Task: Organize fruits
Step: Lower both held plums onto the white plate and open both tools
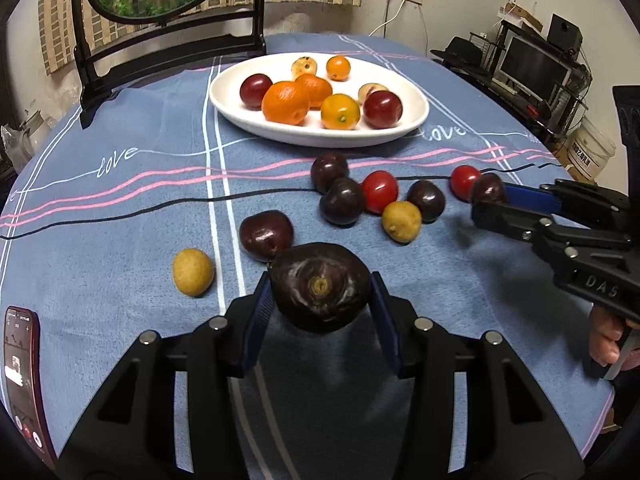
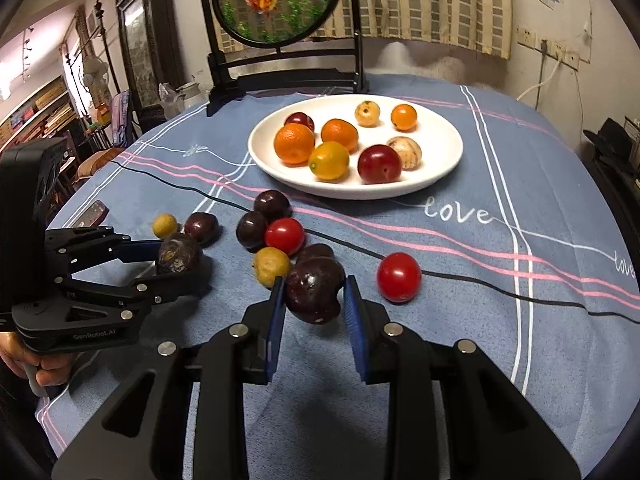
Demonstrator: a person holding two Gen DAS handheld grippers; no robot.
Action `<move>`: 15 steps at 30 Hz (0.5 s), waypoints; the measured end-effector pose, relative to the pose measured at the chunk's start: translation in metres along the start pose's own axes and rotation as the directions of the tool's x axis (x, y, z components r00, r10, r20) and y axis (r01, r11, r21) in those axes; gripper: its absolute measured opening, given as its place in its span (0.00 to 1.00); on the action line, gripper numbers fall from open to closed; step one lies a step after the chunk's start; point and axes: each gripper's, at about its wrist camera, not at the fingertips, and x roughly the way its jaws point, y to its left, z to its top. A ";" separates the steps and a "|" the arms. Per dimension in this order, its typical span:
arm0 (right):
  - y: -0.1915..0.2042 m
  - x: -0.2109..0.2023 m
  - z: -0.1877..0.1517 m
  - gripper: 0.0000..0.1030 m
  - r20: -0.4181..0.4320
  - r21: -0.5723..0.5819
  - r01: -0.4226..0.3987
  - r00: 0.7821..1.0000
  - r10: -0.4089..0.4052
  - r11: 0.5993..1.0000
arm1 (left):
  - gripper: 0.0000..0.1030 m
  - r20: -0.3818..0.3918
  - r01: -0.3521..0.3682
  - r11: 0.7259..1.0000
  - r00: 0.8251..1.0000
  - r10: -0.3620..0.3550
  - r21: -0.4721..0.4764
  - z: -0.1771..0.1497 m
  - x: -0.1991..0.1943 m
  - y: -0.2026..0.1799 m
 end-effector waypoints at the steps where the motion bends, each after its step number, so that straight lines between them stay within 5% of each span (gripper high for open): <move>1: 0.001 -0.001 0.000 0.28 0.006 -0.003 -0.003 1.000 0.003 1.000 | 0.47 0.009 0.002 1.000 1.000 -0.002 -0.001 0.000 -0.003 -0.001; 9: 0.000 -0.009 0.019 0.28 0.059 -0.024 -0.010 0.998 0.011 1.000 | 0.47 0.043 0.120 0.992 0.992 -0.119 -0.029 0.013 -0.034 0.005; 15: -0.034 0.009 0.063 0.28 0.077 0.086 -0.017 0.997 0.010 0.996 | 0.47 0.115 0.083 0.996 0.990 -0.079 -0.026 0.072 -0.042 0.014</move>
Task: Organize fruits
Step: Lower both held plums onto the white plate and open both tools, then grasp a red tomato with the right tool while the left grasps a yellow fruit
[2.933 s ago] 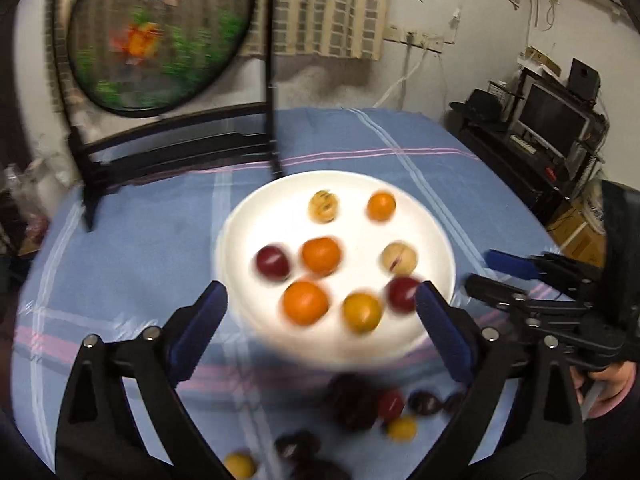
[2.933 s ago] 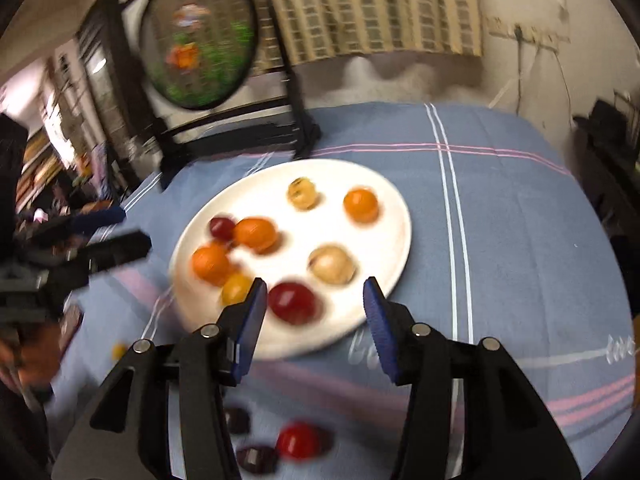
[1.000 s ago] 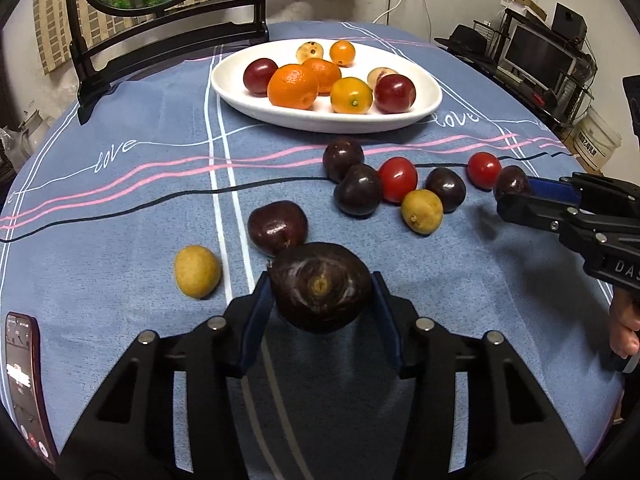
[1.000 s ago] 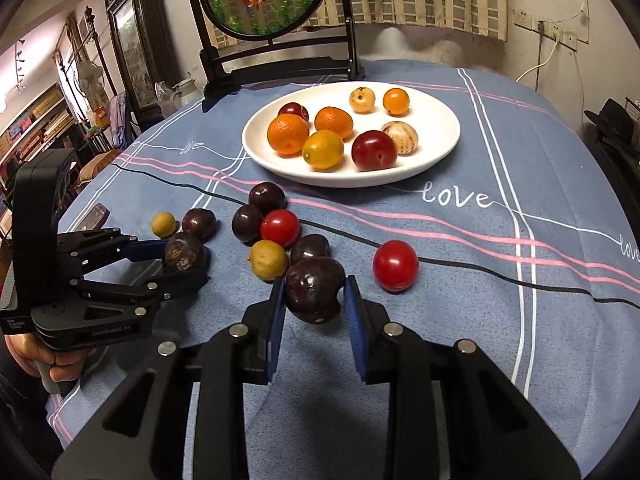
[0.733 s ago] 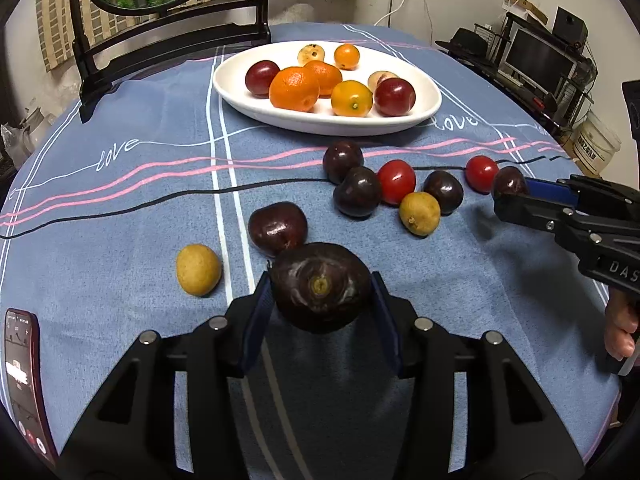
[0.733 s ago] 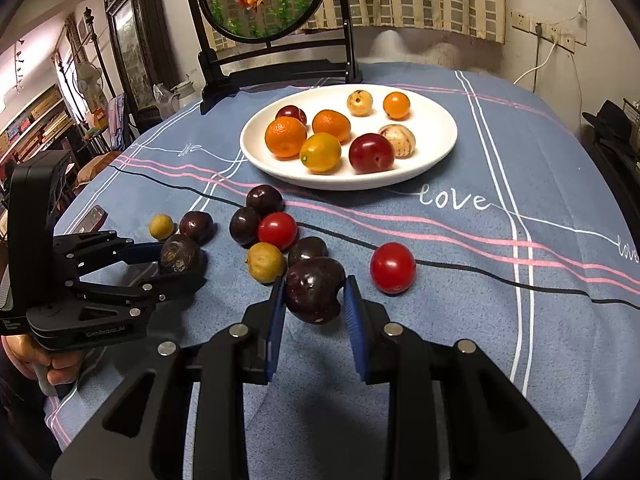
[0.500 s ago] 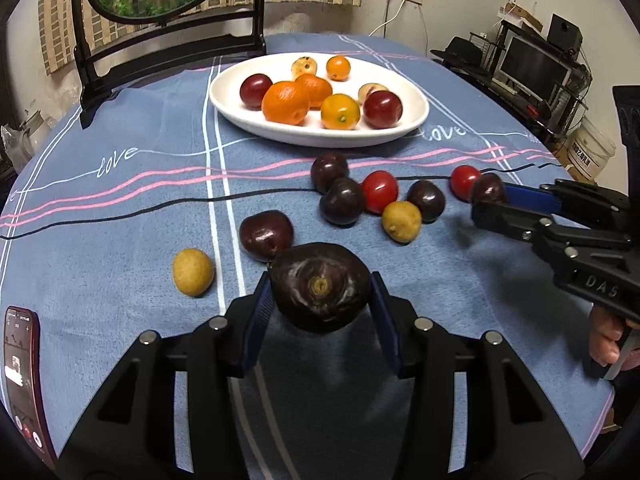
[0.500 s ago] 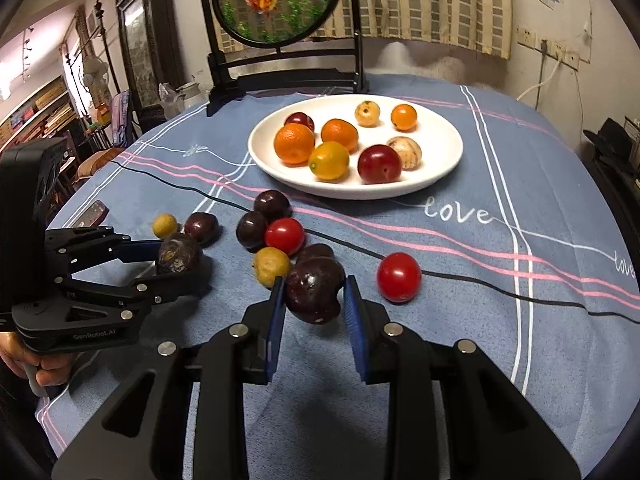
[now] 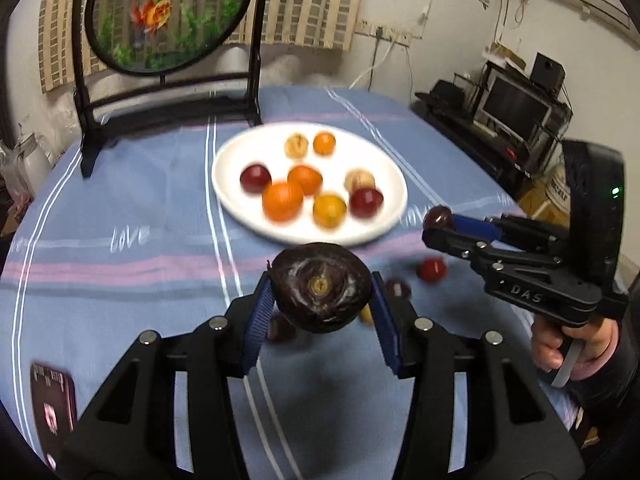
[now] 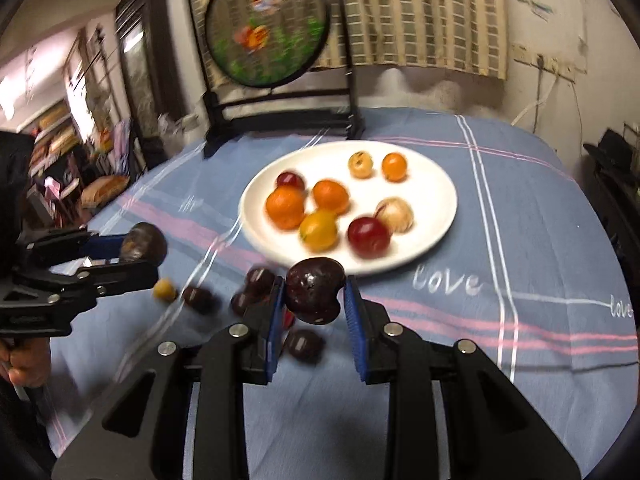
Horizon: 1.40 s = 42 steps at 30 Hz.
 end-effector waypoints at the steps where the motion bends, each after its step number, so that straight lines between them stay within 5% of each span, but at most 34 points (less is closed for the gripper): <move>1: -0.008 0.008 0.008 0.28 -0.007 0.029 0.002 1.000 -0.002 1.000 | 0.47 -0.004 -0.001 1.000 1.000 0.001 -0.007 0.008 0.006 0.001; 7: -0.039 0.047 0.036 0.28 -0.020 0.128 0.018 1.000 -0.016 0.992 | 0.47 -0.047 -0.053 0.998 0.998 0.052 -0.023 0.066 0.070 0.004; 15: -0.054 0.077 0.048 0.30 -0.042 0.131 0.014 0.999 -0.009 0.991 | 0.49 -0.117 -0.102 0.995 0.988 0.101 0.000 0.088 0.131 0.001; 18: -0.054 0.072 0.050 0.46 -0.044 0.119 0.013 0.999 -0.008 0.993 | 0.78 -0.100 -0.123 0.992 0.988 0.122 -0.005 0.090 0.124 0.004; 20: -0.052 0.061 0.049 0.47 -0.034 0.107 0.005 0.999 -0.001 0.994 | 0.81 -0.050 -0.148 0.989 0.988 0.149 0.019 0.089 0.104 0.003; 26: -0.039 0.024 0.025 0.48 -0.039 0.014 0.008 0.999 -0.008 1.000 | 0.93 0.024 -0.203 0.979 0.979 0.203 0.015 0.059 0.039 0.019; 31: -0.024 0.011 -0.018 0.48 -0.095 -0.060 0.040 0.994 -0.046 0.997 | 0.94 0.020 -0.264 0.964 0.964 0.265 -0.013 0.006 0.010 0.044; 37: -0.013 0.012 -0.039 0.47 -0.113 -0.094 0.081 0.989 -0.092 0.992 | 0.94 -0.028 -0.218 0.973 0.976 0.216 -0.074 -0.037 0.008 0.064; 42: -0.015 0.010 -0.044 0.47 -0.113 -0.107 0.119 0.985 -0.131 0.987 | 0.94 -0.011 -0.202 0.979 0.979 0.201 -0.036 -0.054 0.004 0.058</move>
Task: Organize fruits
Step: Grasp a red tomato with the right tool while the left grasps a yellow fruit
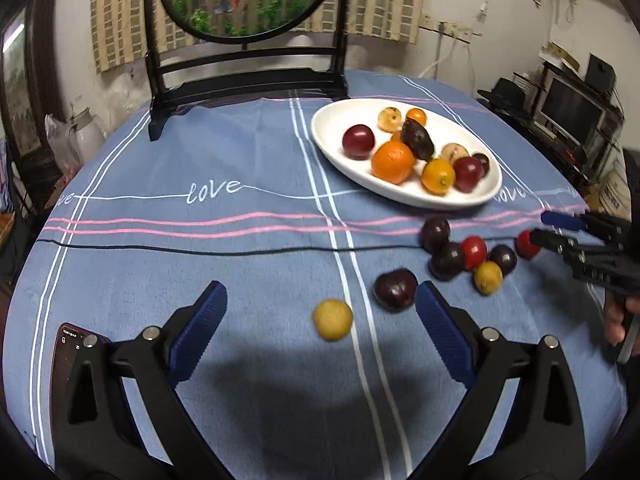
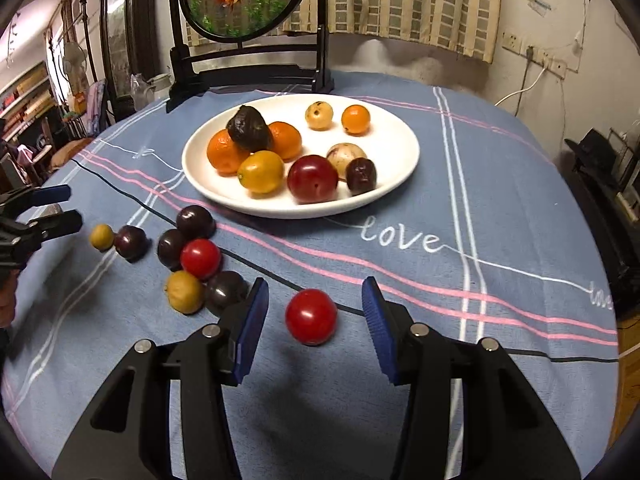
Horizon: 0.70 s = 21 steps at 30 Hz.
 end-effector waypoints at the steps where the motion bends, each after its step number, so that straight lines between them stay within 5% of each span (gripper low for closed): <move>1: -0.002 0.002 -0.001 0.47 -0.010 0.011 -0.011 1.000 0.011 1.000 | 0.94 0.000 0.015 1.000 1.000 -0.015 0.016 -0.004 0.000 -0.003; 11: 0.001 0.017 -0.008 0.35 -0.067 0.004 -0.042 0.997 0.042 0.999 | 0.89 -0.037 0.046 0.993 0.998 -0.042 0.109 -0.013 0.009 -0.025; 21: 0.000 0.020 -0.009 0.28 -0.079 0.019 -0.046 0.996 0.048 0.999 | 0.53 -0.083 0.065 0.996 0.995 -0.060 0.057 -0.013 0.020 -0.014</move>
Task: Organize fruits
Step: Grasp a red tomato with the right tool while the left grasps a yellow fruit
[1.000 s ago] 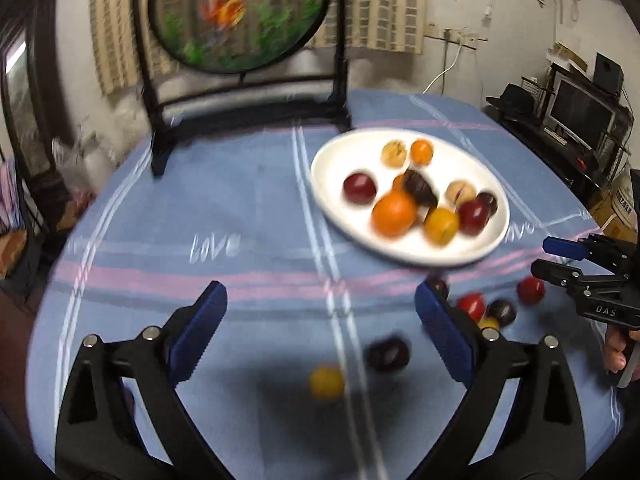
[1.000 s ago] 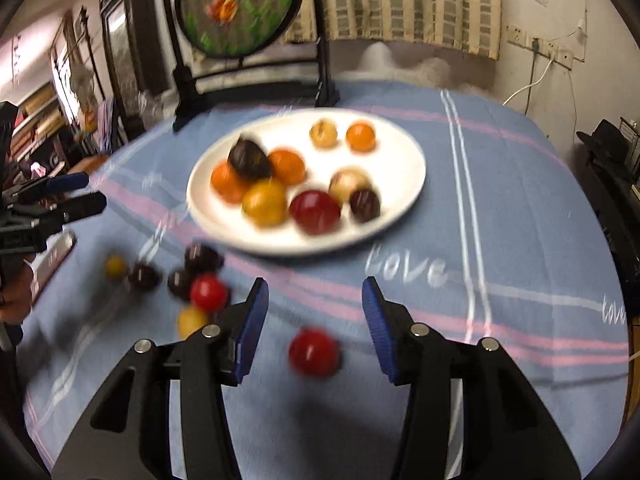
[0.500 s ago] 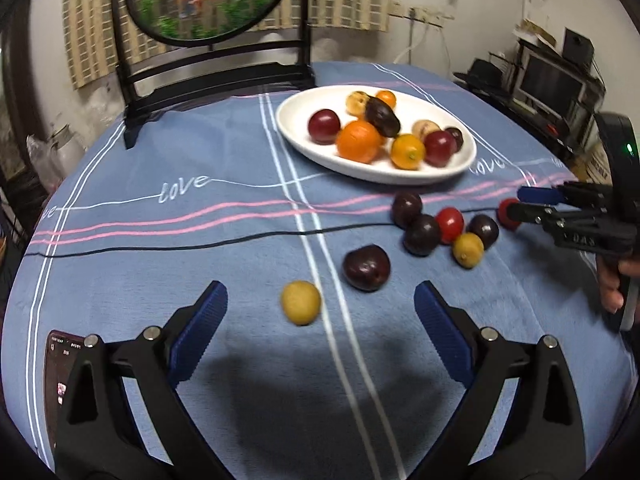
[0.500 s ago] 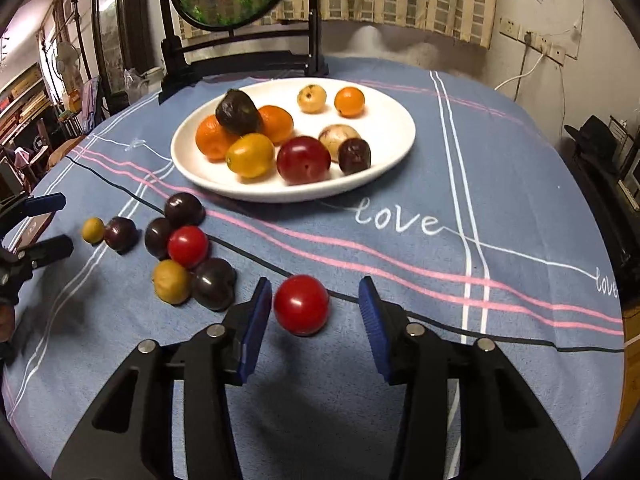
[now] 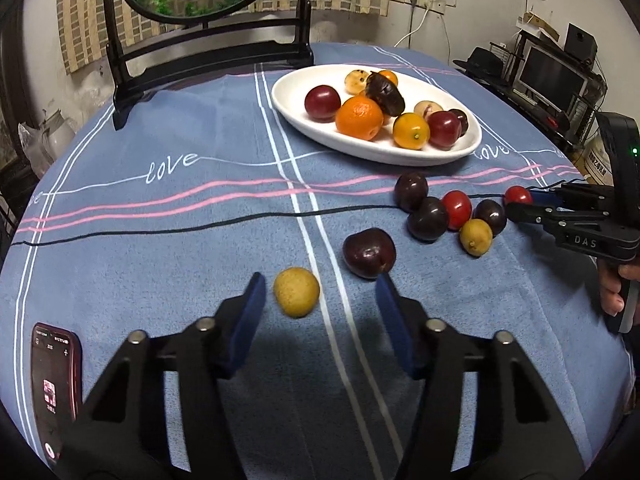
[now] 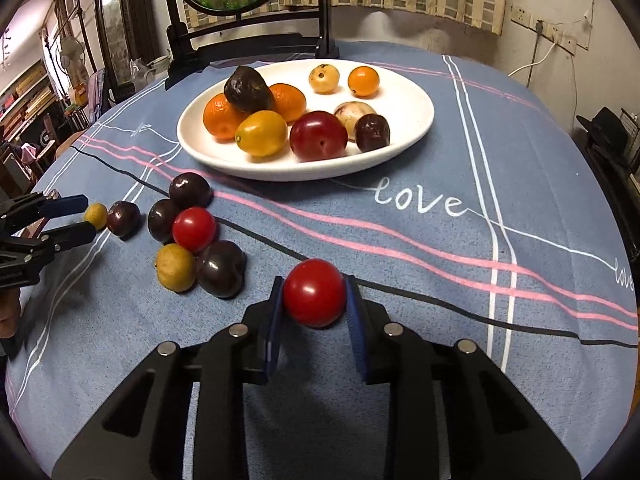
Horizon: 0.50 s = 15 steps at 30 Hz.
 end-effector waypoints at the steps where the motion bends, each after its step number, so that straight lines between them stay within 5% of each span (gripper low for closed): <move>1: 0.000 0.000 0.000 0.28 0.000 -0.001 0.000 1.000 0.000 1.000 | 0.51 -0.002 0.000 1.000 1.000 0.000 -0.002 0.000 0.000 0.001; 15: 0.000 0.000 0.000 0.28 0.000 -0.001 0.001 1.000 -0.001 1.000 | 0.36 -0.043 -0.039 0.998 0.998 0.037 -0.056 0.000 0.013 0.015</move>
